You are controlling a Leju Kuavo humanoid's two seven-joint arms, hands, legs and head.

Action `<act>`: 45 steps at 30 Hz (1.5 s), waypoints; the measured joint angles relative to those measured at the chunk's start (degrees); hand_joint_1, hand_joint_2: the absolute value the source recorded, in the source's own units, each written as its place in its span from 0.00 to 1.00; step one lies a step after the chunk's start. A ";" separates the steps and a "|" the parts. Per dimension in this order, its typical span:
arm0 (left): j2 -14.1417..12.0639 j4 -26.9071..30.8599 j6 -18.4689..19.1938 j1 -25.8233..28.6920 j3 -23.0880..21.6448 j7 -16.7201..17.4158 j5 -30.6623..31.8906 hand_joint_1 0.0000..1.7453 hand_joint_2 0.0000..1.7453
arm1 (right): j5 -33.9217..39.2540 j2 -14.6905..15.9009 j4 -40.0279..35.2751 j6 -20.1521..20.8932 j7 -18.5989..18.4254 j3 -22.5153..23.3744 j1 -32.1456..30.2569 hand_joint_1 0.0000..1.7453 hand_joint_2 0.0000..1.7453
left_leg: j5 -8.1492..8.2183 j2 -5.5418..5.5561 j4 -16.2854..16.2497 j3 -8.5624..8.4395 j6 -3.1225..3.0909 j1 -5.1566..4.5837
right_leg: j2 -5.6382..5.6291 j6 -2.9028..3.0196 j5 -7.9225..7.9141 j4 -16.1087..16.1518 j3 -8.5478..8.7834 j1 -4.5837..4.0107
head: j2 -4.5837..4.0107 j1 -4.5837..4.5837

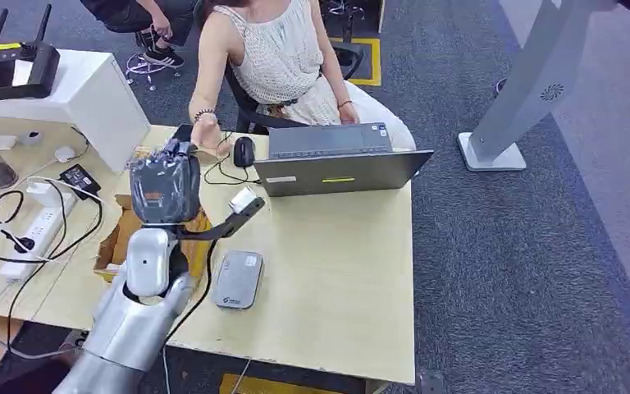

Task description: Pass the card to the sensor for recognition and then transmit it.

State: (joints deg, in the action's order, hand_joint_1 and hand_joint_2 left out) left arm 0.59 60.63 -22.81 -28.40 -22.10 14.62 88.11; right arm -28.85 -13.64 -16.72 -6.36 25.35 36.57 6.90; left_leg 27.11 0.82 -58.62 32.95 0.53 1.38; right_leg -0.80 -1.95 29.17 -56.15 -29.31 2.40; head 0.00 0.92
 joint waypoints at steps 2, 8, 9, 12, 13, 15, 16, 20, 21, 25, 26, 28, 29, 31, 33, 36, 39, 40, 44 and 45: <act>-0.98 -1.94 1.76 -2.72 0.35 0.48 0.00 1.00 1.00 | 0.04 0.00 0.04 0.02 -0.30 -0.33 0.03 0.00 1.00 | -0.02 0.00 0.00 0.00 -0.02 0.00 | 0.00 0.01 -0.01 -0.01 0.00 0.00 | 0.00 0.00; -2.53 -6.57 4.30 -7.98 0.11 2.18 0.00 1.00 1.00 | 0.07 -0.02 0.22 0.09 -0.55 -1.22 0.04 0.00 1.00 | -0.02 -0.01 0.00 0.01 -0.02 -0.01 | -0.02 0.00 -0.05 0.00 -0.01 0.01 | 0.00 0.00; -2.62 -7.03 4.30 -8.39 -0.15 2.36 0.00 1.00 1.00 | 0.07 0.00 0.26 0.09 -0.57 -1.25 0.07 0.00 1.00 | -0.01 -0.01 0.00 0.01 -0.02 -0.01 | -0.02 0.00 -0.05 0.00 -0.01 0.01 | 0.00 0.00; -2.66 -8.11 4.74 -8.61 -0.61 2.27 0.00 0.00 1.00 | 0.09 -0.02 0.28 0.09 -0.59 -1.31 0.06 0.00 1.00 | -0.01 -0.01 0.00 0.01 -0.02 -0.01 | -0.02 0.00 -0.05 0.00 -0.03 0.01 | 0.00 0.00; -2.60 -8.26 5.16 -8.60 -0.61 1.88 0.00 0.00 1.00 | 0.13 -0.02 0.31 0.09 -0.59 -1.33 0.06 0.00 1.00 | -0.01 -0.01 0.00 0.01 -0.02 -0.01 | -0.02 0.00 -0.05 0.00 -0.04 0.01 | 0.00 0.00; -2.49 -8.48 5.24 -8.58 -0.61 1.31 0.00 0.00 1.00 | 0.26 0.00 0.33 0.09 -0.68 -1.33 0.06 0.00 1.00 | -0.01 -0.01 0.00 0.01 -0.02 -0.01 | -0.02 0.00 -0.05 0.00 -0.03 0.01 | 0.00 0.00; -2.36 -8.48 4.91 -8.49 -0.61 1.02 0.00 0.00 1.00 | 0.44 -0.02 0.33 0.09 -0.68 -1.33 0.06 0.00 1.00 | -0.01 -0.01 0.00 0.01 -0.02 -0.01 | -0.02 0.00 -0.05 0.00 -0.04 0.01 | 0.00 0.00; -1.73 -8.13 3.86 -7.28 -0.61 -0.24 0.00 0.00 1.00 | 0.94 0.00 0.37 0.09 -0.66 -1.33 0.04 0.00 1.00 | -0.01 -0.01 0.00 0.01 -0.02 -0.01 | -0.03 0.00 -0.05 0.00 -0.03 0.01 | 0.00 0.00; -1.66 -7.56 3.75 -6.66 -0.61 -1.05 0.00 0.00 1.00 | 1.18 0.00 0.37 0.09 -0.57 -1.33 0.01 0.00 1.00 | -0.01 -0.01 0.00 0.01 -0.02 -0.01 | -0.03 0.00 -0.05 0.00 -0.03 0.01 | 0.00 -0.02; -0.76 -2.39 3.32 -2.59 -0.53 -5.26 -0.54 0.00 1.00 | 2.33 0.00 0.42 0.09 0.07 -1.31 -0.10 0.00 1.00 | 0.00 -0.01 0.00 0.03 -0.02 -0.02 | -0.03 0.00 -0.05 0.01 -0.03 0.01 | 0.00 0.00; -0.63 -0.14 3.58 -0.63 -0.53 -6.78 -1.14 0.00 1.00 | 2.82 0.00 0.42 0.09 0.40 -1.27 -0.20 0.00 1.00 | 0.03 -0.03 0.00 0.03 -0.02 -0.03 | -0.06 0.00 -0.04 0.01 -0.03 0.02 | 0.00 -0.02; -0.39 6.06 6.04 4.28 -0.55 -9.44 -3.17 0.00 1.00 | 4.04 0.00 0.39 0.11 1.22 -1.03 -0.60 0.00 1.00 | 0.07 -0.06 0.00 0.03 -0.02 -0.03 | -0.09 -0.01 -0.01 0.02 -0.05 0.02 | 0.00 0.00; -0.41 8.47 7.65 6.59 -0.57 -10.15 -3.87 0.00 1.00 | 4.55 0.00 0.39 0.15 1.60 -0.83 -0.80 0.00 1.00 | 0.08 -0.06 0.00 0.03 -0.02 -0.03 | -0.09 -0.01 0.01 0.03 -0.05 0.02 | 0.00 0.00; -0.54 11.62 9.11 10.14 -0.61 -10.78 -4.64 0.00 1.00 | 5.16 0.00 0.37 0.37 2.08 -0.39 -1.14 0.00 1.00 | 0.10 -0.06 0.00 0.03 -0.05 -0.03 | -0.09 -0.01 0.02 0.03 -0.06 0.01 | 0.00 0.00; -1.04 15.01 9.81 13.90 -0.88 -11.19 -5.35 0.00 1.00 | 5.94 0.02 0.33 0.63 2.51 0.35 -1.56 0.00 1.00 | 0.10 -0.08 0.01 0.07 -0.05 -0.02 | -0.08 -0.01 0.03 0.03 -0.09 0.01 | 0.00 0.00; -2.86 19.42 11.19 20.24 -1.07 -11.70 -7.22 0.00 1.00 | 6.62 0.17 0.15 1.05 3.00 1.34 -2.20 0.00 1.00 | 0.12 -0.13 0.05 0.07 -0.01 -0.02 | -0.11 0.00 0.04 0.03 -0.12 0.00 | 0.00 0.02; -4.50 21.67 13.33 24.81 -1.07 -12.24 -9.40 0.00 1.00 | 6.69 0.31 -0.02 1.18 3.17 2.25 -2.67 0.00 1.00 | 0.12 -0.11 0.05 0.09 -0.02 -0.01 | -0.07 0.00 0.05 0.03 -0.13 0.00 | 0.00 0.00; -5.61 22.45 14.63 26.54 -1.03 -12.50 -10.99 0.00 1.00 | 6.62 0.35 -0.18 1.33 3.28 2.75 -2.76 0.00 1.00 | 0.12 -0.12 0.05 0.08 -0.01 -0.01 | -0.09 0.00 0.05 0.02 -0.13 0.00 | 0.00 0.00; -7.52 22.95 16.19 28.81 -0.39 -11.89 -12.22 0.00 1.00 | 6.18 0.55 -0.42 1.62 3.26 3.37 -2.95 0.00 1.00 | 0.08 -0.09 0.05 0.09 -0.03 -0.01 | -0.05 0.00 0.04 0.02 -0.12 0.01 | 0.00 0.00; -8.00 22.95 17.24 29.16 0.28 -11.23 -12.22 0.00 1.00 | 6.01 0.59 -0.46 1.73 3.19 3.61 -2.92 0.00 1.00 | 0.07 -0.09 0.05 0.09 -0.02 -0.01 | -0.05 0.00 0.03 0.02 -0.11 0.00 | 0.00 0.00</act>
State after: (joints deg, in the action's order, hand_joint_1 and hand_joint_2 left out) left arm -7.41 83.58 -5.57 0.76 -21.81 3.39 75.89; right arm -22.84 -13.05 -17.18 -4.63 28.54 40.17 3.98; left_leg 27.18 0.73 -58.57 33.04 0.51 1.37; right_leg -0.85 -1.95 29.20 -56.12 -29.41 2.40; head 0.00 0.92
